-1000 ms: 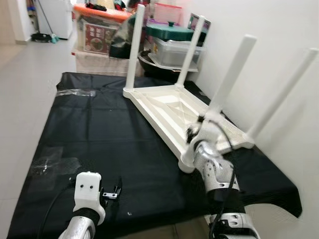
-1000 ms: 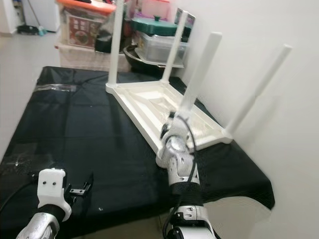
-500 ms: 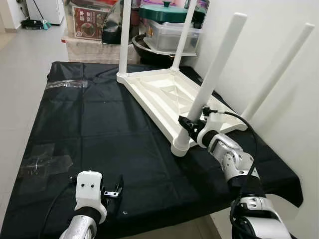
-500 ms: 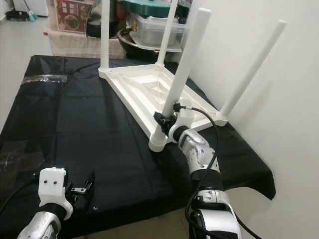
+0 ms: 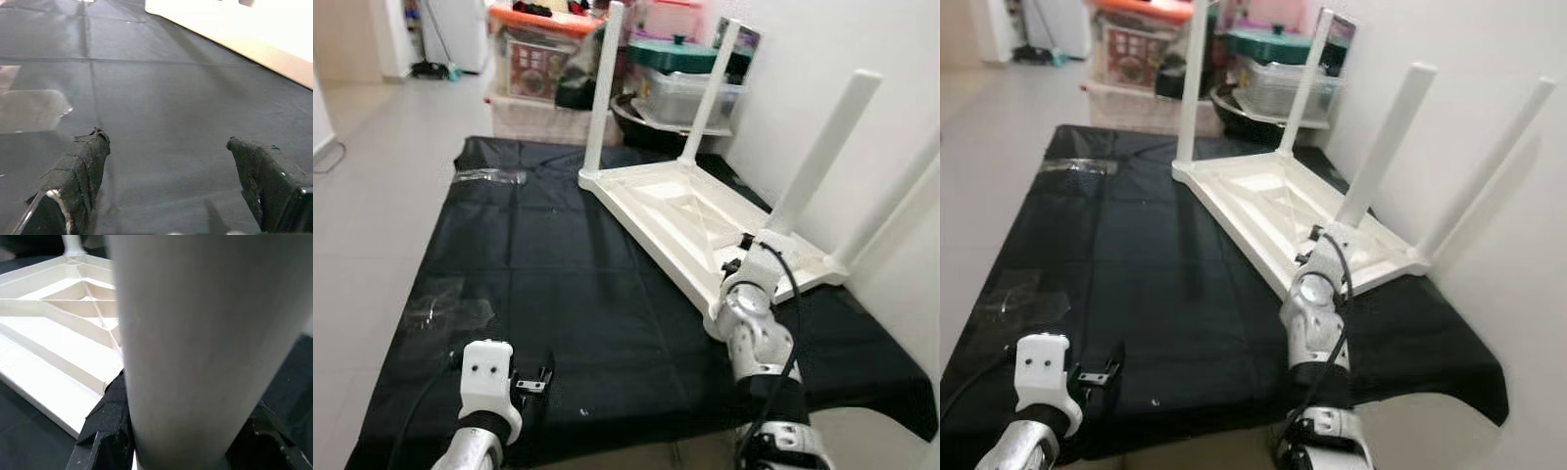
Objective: Building children table
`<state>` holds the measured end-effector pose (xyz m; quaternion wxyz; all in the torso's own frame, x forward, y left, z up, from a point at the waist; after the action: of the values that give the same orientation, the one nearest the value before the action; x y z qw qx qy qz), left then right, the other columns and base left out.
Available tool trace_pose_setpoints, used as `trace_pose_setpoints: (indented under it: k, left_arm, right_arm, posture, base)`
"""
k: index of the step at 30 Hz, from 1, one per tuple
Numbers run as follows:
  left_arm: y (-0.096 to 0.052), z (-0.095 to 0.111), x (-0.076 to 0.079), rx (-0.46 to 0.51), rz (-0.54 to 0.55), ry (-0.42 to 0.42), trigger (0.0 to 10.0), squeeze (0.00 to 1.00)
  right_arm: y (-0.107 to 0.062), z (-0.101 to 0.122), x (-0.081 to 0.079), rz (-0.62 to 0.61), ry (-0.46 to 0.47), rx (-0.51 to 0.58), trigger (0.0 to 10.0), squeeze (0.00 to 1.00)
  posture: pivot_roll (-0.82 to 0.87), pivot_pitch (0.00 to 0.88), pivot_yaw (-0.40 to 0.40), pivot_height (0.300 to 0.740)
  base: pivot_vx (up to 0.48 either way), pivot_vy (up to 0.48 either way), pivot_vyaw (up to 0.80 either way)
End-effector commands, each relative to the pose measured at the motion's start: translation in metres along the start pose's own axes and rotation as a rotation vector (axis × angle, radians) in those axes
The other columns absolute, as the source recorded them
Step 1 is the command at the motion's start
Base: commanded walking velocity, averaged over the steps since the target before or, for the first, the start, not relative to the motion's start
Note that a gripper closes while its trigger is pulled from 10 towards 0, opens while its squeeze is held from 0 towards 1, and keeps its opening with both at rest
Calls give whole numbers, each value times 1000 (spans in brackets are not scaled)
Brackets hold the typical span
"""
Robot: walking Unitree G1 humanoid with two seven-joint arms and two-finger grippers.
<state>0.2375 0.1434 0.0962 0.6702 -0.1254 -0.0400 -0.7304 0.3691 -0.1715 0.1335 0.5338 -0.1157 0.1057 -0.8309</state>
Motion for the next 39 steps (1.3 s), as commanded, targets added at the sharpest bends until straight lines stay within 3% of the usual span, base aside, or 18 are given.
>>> trace_pose_setpoints:
  k: [1, 4, 5, 9, 10, 17, 19, 22, 24, 26, 28, 29, 30, 32, 33, 37, 38, 39]
  left_arm:
    - [1, -3, 5, -20, -18, -2, 10000, 0]
    - [1, -4, 6, -21, -22, -2, 10000, 0]
    - [1, -4, 6, -23, -24, -2, 10000, 0]
    - [0, -3, 5, -20, -21, -2, 10000, 0]
    - [0, -2, 5, -17, -21, -2, 10000, 0]
    - [0, -3, 5, -18, -21, -4, 10000, 0]
    - [1, -4, 8, -21, -34, -7, 10000, 0]
    - [1, -5, 9, -25, -41, -6, 10000, 0]
    - [0, -4, 9, -25, -39, -2, 10000, 0]
    - [0, -4, 8, -23, -37, -1, 10000, 0]
    - [1, -3, 10, -23, -43, 4, 10000, 0]
    - [1, -3, 10, -23, -43, 4, 10000, 0]
    - [0, -3, 9, -25, -40, 6, 10000, 0]
    - [0, -4, 8, -26, -37, 7, 10000, 0]
    - [0, -4, 8, -26, -39, 7, 10000, 0]
    - [1, -4, 9, -27, -45, 6, 10000, 0]
    - [1, -5, 9, -29, -47, 11, 10000, 0]
    - [1, -5, 9, -29, -47, 11, 10000, 0]
  right_arm:
    - [-6, -23, -18, 137, -87, -73, 10000, 0]
    - [-8, -21, -26, 199, -72, -62, 10000, 0]
    - [-6, -13, -24, 197, -45, -36, 10000, 1000]
    - [4, 16, -12, 182, -12, 51, 10000, 1000]
    - [10, 40, -6, 236, 20, 128, 10000, 0]
    - [1, 89, -10, 631, 74, 360, 10000, 0]
    - [-13, 81, -22, 814, 8, 391, 10000, 0]
    - [-20, 69, -33, 903, -51, 379, 10000, 0]
    - [-36, 45, -53, 1064, -123, 329, 7882, 0]
    - [-43, 36, -63, 1140, -141, 301, 8627, 0]
    - [-44, 36, -68, 1181, -134, 308, 7922, 0]
    - [-44, 36, -68, 1181, -134, 308, 7922, 0]
    - [-41, 35, -71, 1173, -131, 296, 4824, 0]
    - [-39, 34, -72, 1170, -130, 289, 4824, 0]
    - [-25, 29, -71, 1061, -124, 228, 0, 0]
    - [2, 17, -60, 799, -117, 114, 0, 0]
    - [32, -16, -11, 297, -19, -96, 0, 0]
    - [32, -16, -11, 297, -19, -96, 0, 0]
  posture:
    - [147, 0, -145, 740]
    - [148, 0, -145, 740]
    - [153, 0, -149, 740]
    - [155, 0, -153, 740]
    - [153, 0, -153, 740]
    - [151, 0, -144, 740]
    - [148, 0, -144, 740]
    - [151, 0, -147, 740]
    - [169, 0, -157, 740]
    - [174, 0, -160, 740]
    - [178, 0, -158, 740]
    - [178, 0, -158, 740]
    - [176, 0, -156, 740]
    - [176, 0, -156, 740]
    - [173, 0, -157, 740]
    - [171, 0, -156, 740]
    - [178, 0, -156, 740]
    - [178, 0, -156, 740]
  base:
    - [0, 0, 0]
    - [0, 0, 0]
    - [0, 0, 0]
    - [0, 0, 0]
    - [0, 0, 0]
    - [0, 0, 0]
    - [0, 0, 0]
    - [0, 0, 0]
    - [0, 0, 0]
    - [0, 0, 0]
    - [0, 0, 0]
    - [0, 0, 0]
    - [0, 0, 0]
    - [0, 0, 0]
    - [0, 0, 0]
    - [0, 0, 0]
    - [0, 0, 0]
    - [0, 0, 0]
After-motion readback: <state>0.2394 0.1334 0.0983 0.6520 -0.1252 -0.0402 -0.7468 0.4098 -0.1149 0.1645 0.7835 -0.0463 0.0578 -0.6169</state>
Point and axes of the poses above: a point about 5 cm out from each wrist's last joint towards the gripper, its own y axis pointing out of the wrist towards the gripper, its own z axis along the axis of the wrist's last joint, x = y × z, the point moved 3 cm from there along y, pointing out of the wrist towards the gripper, and after that the axes turned 10 degrees about -y, right-handed, at the moved point
